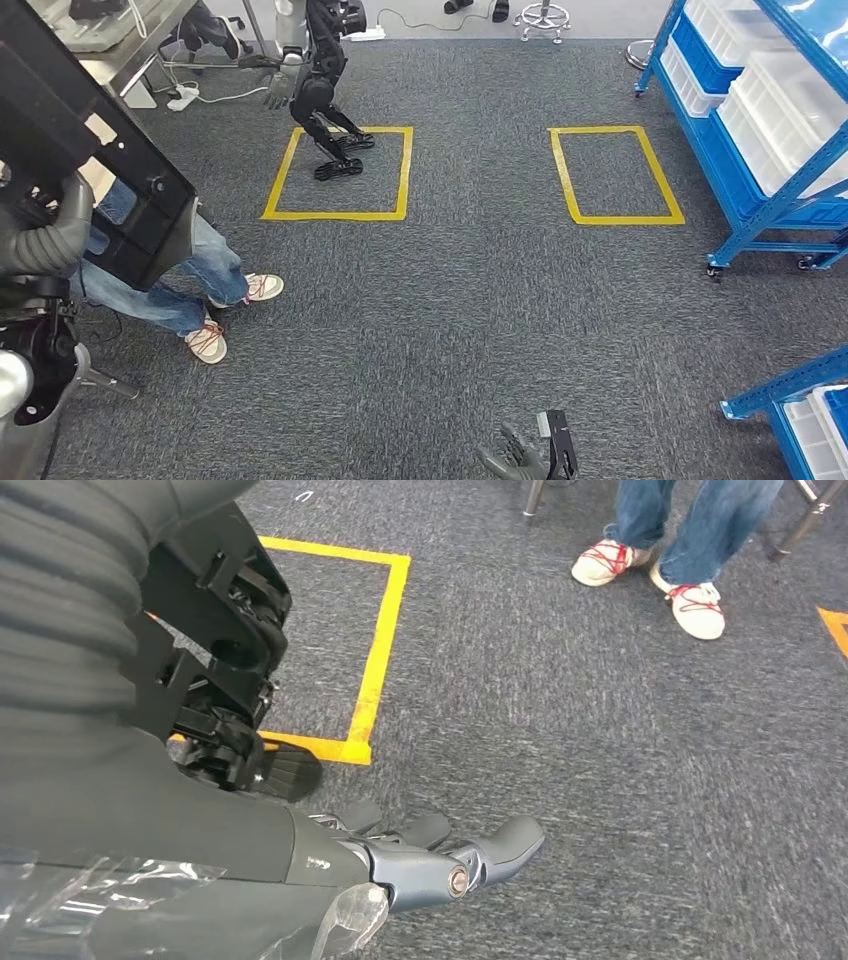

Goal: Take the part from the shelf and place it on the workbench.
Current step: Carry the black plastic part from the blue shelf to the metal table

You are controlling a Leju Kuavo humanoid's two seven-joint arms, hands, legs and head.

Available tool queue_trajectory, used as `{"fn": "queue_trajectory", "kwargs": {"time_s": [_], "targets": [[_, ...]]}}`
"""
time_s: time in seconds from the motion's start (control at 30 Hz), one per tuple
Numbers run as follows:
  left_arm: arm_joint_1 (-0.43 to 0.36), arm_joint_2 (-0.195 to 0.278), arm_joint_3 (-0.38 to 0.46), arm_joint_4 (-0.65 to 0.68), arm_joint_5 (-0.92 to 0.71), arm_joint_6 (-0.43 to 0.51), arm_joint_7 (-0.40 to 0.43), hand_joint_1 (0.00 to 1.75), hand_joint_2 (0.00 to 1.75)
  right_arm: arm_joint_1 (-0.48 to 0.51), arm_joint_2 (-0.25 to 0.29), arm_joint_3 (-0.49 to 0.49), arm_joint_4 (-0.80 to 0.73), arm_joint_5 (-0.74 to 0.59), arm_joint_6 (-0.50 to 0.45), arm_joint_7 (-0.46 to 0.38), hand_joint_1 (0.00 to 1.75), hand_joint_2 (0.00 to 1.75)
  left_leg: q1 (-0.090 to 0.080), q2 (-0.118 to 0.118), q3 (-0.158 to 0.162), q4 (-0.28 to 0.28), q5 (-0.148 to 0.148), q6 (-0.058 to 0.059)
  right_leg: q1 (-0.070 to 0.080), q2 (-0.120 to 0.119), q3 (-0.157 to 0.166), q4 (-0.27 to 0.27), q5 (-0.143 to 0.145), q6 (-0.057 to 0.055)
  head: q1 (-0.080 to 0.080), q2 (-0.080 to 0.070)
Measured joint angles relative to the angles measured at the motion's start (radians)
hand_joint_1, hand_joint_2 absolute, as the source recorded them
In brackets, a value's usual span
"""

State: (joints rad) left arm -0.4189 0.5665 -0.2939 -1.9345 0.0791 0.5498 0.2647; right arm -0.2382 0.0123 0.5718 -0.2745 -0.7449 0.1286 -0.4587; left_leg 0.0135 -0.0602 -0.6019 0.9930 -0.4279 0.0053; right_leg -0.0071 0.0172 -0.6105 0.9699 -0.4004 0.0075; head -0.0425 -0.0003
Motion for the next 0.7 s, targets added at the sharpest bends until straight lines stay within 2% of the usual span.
{"fn": "queue_trajectory", "kwargs": {"time_s": [0.07, 0.1, 0.13, 0.17, 0.2, 0.23, 0.3, 0.33, 0.37, 0.43, 0.47, 0.5, 0.57, 0.63, 0.67, 0.7], "targets": [[-0.002, 0.003, 0.001, 0.000, -0.005, 0.002, 0.002, 1.75, 1.75, 0.000, 0.000, 0.000, 0.000, 0.000, 0.000, 0.001, 0.00, 1.75, 0.000, 0.036, -0.057, 0.119, -0.058, -0.008, 0.001, -0.015, 0.002, -0.001, -0.002, -0.010, -0.002, 0.000], [-0.003, 0.004, 0.000, 0.000, -0.006, 0.004, 0.003, 1.75, 1.75, 0.000, 0.000, 0.000, 0.000, 0.000, 0.000, 0.001, 0.00, 1.75, 0.001, 0.044, -0.093, 0.195, -0.088, -0.011, 0.002, -0.023, 0.003, -0.001, -0.003, -0.013, -0.003, 0.000], [-0.002, 0.004, 0.000, 0.000, -0.006, 0.005, 0.004, 1.75, 1.75, 0.001, 0.000, 0.000, 0.000, 0.000, 0.000, 0.002, 0.00, 1.75, 0.001, 0.047, -0.123, 0.253, -0.106, -0.013, 0.004, -0.032, 0.003, -0.001, -0.004, -0.014, -0.003, 0.000], [0.000, 0.004, 0.000, 0.000, -0.006, 0.006, 0.006, 1.75, 1.75, 0.001, 0.000, 0.000, 0.000, 0.001, 0.000, 0.003, 0.00, 1.75, 0.001, 0.049, -0.136, 0.276, -0.107, -0.014, 0.005, -0.041, 0.004, -0.001, -0.005, -0.015, -0.003, 0.000], [0.001, 0.004, 0.000, 0.000, -0.006, 0.008, 0.008, 1.75, 1.75, 0.001, 0.000, 0.000, 0.000, 0.001, 0.000, 0.004, 0.00, 1.75, 0.001, 0.053, -0.127, 0.257, -0.091, -0.013, 0.006, -0.051, 0.005, -0.001, -0.005, -0.016, -0.003, 0.000], [0.001, 0.004, 0.000, 0.000, -0.006, 0.009, 0.009, 1.75, 1.75, 0.000, 0.000, 0.000, 0.000, 0.001, 0.000, 0.004, 0.00, 1.75, 0.000, 0.062, -0.097, 0.197, -0.060, -0.010, 0.008, -0.059, 0.006, -0.001, -0.006, -0.016, -0.003, 0.000], [-0.002, 0.005, 0.001, 0.000, -0.007, 0.012, 0.009, 1.75, 1.75, 0.000, 0.000, 0.000, 0.000, 0.001, 0.000, 0.004, 0.00, 1.75, -0.009, 0.106, -0.017, 0.043, -0.002, 0.002, 0.013, -0.076, 0.010, -0.001, -0.009, -0.013, -0.003, 0.000], [-0.004, 0.005, 0.002, 0.000, -0.008, 0.014, 0.010, 1.75, 1.75, 0.000, 0.000, 0.000, 0.000, 0.001, 0.000, 0.005, 0.00, 1.75, -0.014, 0.122, 0.008, -0.008, 0.015, 0.008, 0.015, -0.084, 0.012, 0.000, -0.011, -0.010, -0.003, 0.000], [-0.006, 0.005, 0.002, 0.000, -0.008, 0.015, 0.010, 1.75, 1.75, 0.000, -0.001, 0.000, -0.001, 0.001, 0.001, 0.005, 0.00, 1.75, -0.019, 0.129, 0.019, -0.033, 0.021, 0.013, 0.017, -0.093, 0.013, 0.000, -0.012, -0.006, -0.003, 0.000], [-0.009, 0.006, 0.002, 0.000, -0.010, 0.017, 0.011, 1.75, 1.75, -0.001, -0.001, 0.000, -0.001, 0.002, 0.003, 0.006, 0.00, 1.75, -0.020, 0.106, 0.019, -0.041, 0.027, 0.021, 0.019, -0.113, 0.016, -0.002, -0.015, 0.003, -0.002, 0.000], [-0.009, 0.007, 0.003, 0.000, -0.011, 0.018, 0.011, 1.75, 1.75, -0.001, -0.001, 0.000, -0.001, 0.002, 0.005, 0.006, 0.00, 1.75, -0.017, 0.094, 0.022, -0.045, 0.031, 0.025, 0.017, -0.111, 0.016, 0.003, -0.021, 0.008, -0.002, 0.000], [-0.011, 0.008, 0.002, 0.000, -0.012, 0.018, 0.011, 1.75, 1.75, -0.001, -0.001, 0.000, -0.001, 0.003, 0.006, 0.006, 0.00, 1.75, -0.014, 0.083, 0.026, -0.050, 0.036, 0.030, 0.015, -0.096, 0.010, 0.022, -0.036, 0.013, -0.002, 0.000], [-0.014, 0.010, 0.001, 0.000, -0.013, 0.018, 0.011, 1.75, 1.75, -0.001, -0.001, 0.000, -0.001, 0.004, 0.008, 0.007, 0.00, 1.75, -0.007, 0.063, 0.031, -0.054, 0.043, 0.036, 0.010, -0.048, -0.030, 0.124, -0.094, 0.022, 0.000, 0.000], [-0.014, 0.010, -0.001, 0.000, -0.012, 0.018, 0.011, 1.75, 1.75, 0.001, -0.001, 0.000, -0.001, 0.006, 0.009, 0.008, 0.00, 1.75, -0.005, 0.039, 0.031, -0.054, 0.044, 0.039, 0.006, -0.024, -0.093, 0.261, -0.150, 0.029, 0.001, 0.000], [-0.014, 0.010, -0.002, 0.000, -0.012, 0.018, 0.012, 1.75, 1.75, 0.002, -0.001, 0.000, -0.001, 0.008, 0.009, 0.009, 0.00, 1.75, -0.004, 0.025, 0.031, -0.053, 0.044, 0.039, 0.003, -0.022, -0.110, 0.293, -0.154, 0.032, 0.001, 0.000], [-0.013, 0.010, -0.002, 0.000, -0.012, 0.018, 0.012, 1.75, 1.75, 0.003, -0.001, 0.000, -0.001, 0.009, 0.009, 0.009, 0.00, 1.75, -0.003, 0.010, 0.031, -0.053, 0.044, 0.039, 0.000, -0.020, -0.107, 0.284, -0.139, 0.035, 0.001, 0.000]]}}
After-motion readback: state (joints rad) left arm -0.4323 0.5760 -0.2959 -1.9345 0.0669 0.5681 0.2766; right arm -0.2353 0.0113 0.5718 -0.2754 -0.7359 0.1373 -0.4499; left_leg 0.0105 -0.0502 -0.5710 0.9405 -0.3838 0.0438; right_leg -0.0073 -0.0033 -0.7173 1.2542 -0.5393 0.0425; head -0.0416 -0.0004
